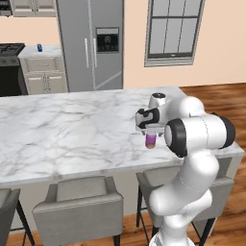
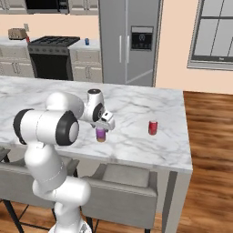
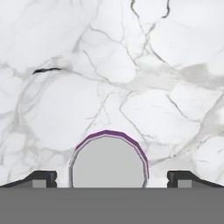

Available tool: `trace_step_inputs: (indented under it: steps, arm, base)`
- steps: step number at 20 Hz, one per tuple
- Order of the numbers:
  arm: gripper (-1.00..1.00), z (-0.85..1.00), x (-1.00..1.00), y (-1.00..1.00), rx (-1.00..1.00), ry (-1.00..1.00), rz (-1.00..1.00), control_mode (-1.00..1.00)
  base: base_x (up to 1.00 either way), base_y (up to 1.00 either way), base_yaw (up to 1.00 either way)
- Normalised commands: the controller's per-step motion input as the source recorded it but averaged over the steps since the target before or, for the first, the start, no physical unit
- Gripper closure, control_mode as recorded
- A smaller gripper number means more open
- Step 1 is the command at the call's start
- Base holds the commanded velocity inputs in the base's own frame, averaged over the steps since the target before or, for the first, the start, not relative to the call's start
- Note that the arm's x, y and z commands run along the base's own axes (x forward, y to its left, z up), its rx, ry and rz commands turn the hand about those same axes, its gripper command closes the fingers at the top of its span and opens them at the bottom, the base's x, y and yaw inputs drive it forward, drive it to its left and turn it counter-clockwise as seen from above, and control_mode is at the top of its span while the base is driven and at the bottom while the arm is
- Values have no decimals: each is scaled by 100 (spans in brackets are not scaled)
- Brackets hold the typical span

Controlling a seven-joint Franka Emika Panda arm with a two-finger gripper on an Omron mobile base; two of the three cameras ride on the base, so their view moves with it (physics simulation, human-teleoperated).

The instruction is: Four empty soda cans are scattered around the kitchen. Gather all the cans and cluster them next to the stove for recycling.

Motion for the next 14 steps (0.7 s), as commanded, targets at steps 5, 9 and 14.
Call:
trace_step_inputs:
  steps: [5,9,14]
  arm:
    - [-100,-30,0,0,0,0,0,-100]
    - [-100,-9,0,0,0,0,0,-100]
    - [-100,0,0,0,0,0,0,-100]
  base:
    - [0,0,0]
    - [0,0,0]
    - [0,0,0]
